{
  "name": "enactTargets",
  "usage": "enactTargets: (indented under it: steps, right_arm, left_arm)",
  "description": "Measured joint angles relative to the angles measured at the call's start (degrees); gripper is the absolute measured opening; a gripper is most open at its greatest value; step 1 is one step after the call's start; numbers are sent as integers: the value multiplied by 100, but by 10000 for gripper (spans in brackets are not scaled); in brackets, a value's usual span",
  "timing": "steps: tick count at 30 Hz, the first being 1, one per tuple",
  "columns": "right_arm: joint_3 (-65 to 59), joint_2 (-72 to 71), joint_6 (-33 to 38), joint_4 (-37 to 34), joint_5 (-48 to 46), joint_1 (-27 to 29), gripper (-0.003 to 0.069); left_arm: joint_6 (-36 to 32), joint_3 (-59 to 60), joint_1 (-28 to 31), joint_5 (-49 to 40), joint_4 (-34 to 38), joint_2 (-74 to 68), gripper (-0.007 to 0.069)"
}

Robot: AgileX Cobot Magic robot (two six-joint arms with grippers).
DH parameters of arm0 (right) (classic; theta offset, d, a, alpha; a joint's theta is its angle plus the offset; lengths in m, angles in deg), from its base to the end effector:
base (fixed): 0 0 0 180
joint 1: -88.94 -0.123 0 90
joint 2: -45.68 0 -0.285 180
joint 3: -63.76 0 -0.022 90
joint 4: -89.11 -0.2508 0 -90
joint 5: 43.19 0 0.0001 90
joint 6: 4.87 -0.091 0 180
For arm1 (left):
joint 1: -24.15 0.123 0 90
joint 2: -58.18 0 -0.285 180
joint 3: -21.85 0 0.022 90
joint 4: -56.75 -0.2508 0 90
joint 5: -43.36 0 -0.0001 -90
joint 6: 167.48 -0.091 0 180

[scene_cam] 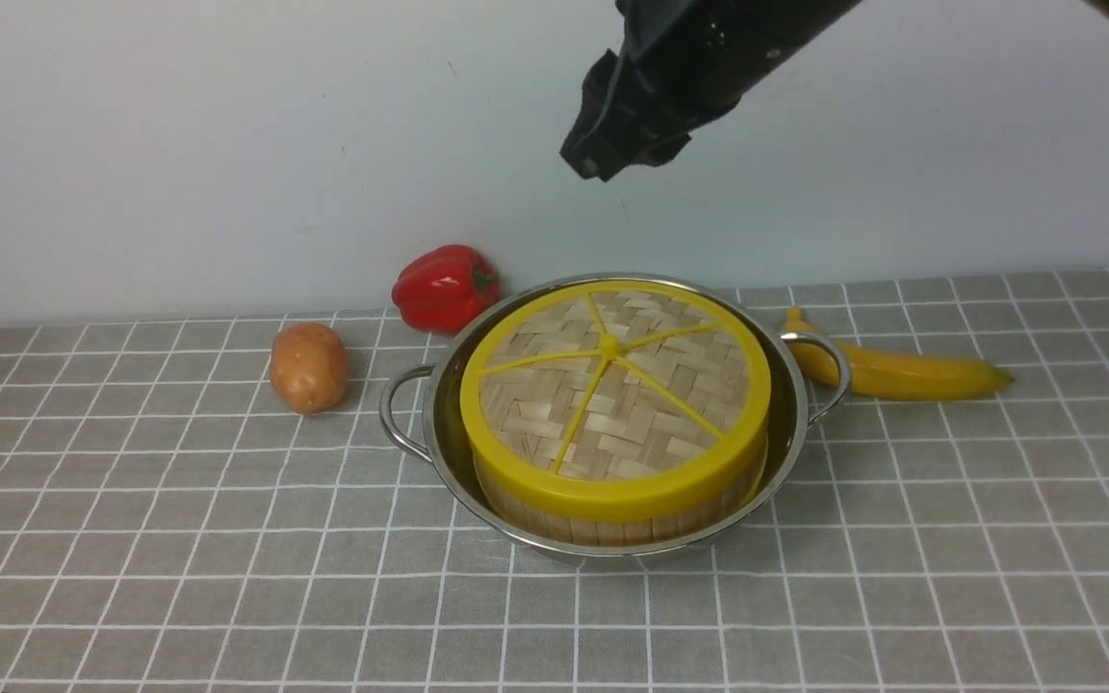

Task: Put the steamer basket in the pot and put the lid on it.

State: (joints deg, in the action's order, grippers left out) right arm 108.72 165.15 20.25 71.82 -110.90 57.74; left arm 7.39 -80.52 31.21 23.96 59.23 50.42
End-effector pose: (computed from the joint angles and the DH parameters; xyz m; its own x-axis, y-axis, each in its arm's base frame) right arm 0.3554 0.2445 0.3910 -0.4297 -0.6148 -0.6613 -0.8228 0.5684 0.0063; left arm 0.0535 0.0053 0.1803 -0.2581 0.0171 -0.9660 -0.0967 0.9944 0.0434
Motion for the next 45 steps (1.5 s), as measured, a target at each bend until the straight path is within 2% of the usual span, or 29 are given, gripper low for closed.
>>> enactTargets:
  steps: [4,10,15,40,45]
  right_arm:
    - [7,0,176,-159,181,0,224]
    - [-44,5,-159,644,-272,0,228]
    - [-45,5,-430,899,-286,0,232]
    - [-45,5,-485,870,-290,5,239]
    - [-45,5,-441,647,358,5,240]
  left_arm:
    - [0,0,0,0,-5,0,243]
    - [0,0,0,0,-5,0,243]
    - [0,0,0,0,-1,0,243]
    - [0,0,0,0,-1,0,243]
    - [0,0,0,0,-1,0,243]
